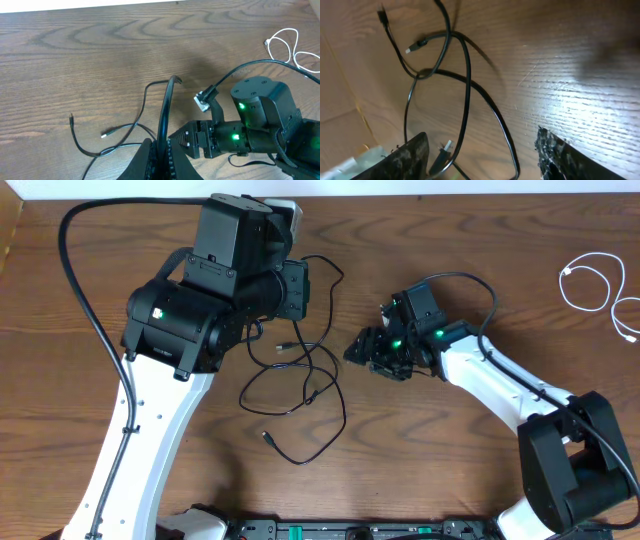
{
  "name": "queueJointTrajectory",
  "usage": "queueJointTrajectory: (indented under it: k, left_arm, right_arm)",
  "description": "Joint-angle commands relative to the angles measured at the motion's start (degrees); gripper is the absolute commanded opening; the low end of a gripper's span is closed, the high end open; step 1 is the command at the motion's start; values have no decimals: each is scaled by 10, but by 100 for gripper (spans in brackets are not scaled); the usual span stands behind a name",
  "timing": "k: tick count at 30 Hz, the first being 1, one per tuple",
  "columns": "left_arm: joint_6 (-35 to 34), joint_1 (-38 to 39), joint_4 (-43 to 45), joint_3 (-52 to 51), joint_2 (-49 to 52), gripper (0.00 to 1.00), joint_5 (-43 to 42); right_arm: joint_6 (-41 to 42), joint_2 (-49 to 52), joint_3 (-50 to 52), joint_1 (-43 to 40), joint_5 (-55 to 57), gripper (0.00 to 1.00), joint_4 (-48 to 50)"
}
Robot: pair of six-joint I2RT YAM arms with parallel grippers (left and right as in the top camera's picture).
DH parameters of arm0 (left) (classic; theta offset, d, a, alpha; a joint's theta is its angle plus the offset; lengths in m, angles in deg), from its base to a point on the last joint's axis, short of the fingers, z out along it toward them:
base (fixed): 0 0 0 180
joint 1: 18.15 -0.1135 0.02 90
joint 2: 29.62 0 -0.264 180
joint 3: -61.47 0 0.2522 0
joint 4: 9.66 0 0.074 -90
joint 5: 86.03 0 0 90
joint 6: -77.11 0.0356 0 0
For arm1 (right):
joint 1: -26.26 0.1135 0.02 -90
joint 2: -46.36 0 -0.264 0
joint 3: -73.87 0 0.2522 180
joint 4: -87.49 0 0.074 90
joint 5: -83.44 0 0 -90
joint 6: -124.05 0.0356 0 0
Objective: Untangle cables
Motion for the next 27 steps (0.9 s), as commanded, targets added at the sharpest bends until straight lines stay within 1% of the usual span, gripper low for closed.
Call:
queueJointTrajectory:
  k: [1,6,17,24,27]
  left_arm:
    - [-5,-2,0,-1,6,8,5]
    - [-5,-2,0,-1,6,8,5]
    - [-12,-2,0,-1,6,7,5]
    - [-12,-2,0,-1,6,8,5]
    - [-12,-2,0,-1,6,8,5]
  right_arm:
    - [54,0,13,7,-6,66,18]
    - [79,0,17,24,-5,66,50]
    - [172,0,17,53,2,67,93]
    - [230,0,17,59,29,67,97]
    - [249,0,17,63,29,66,97]
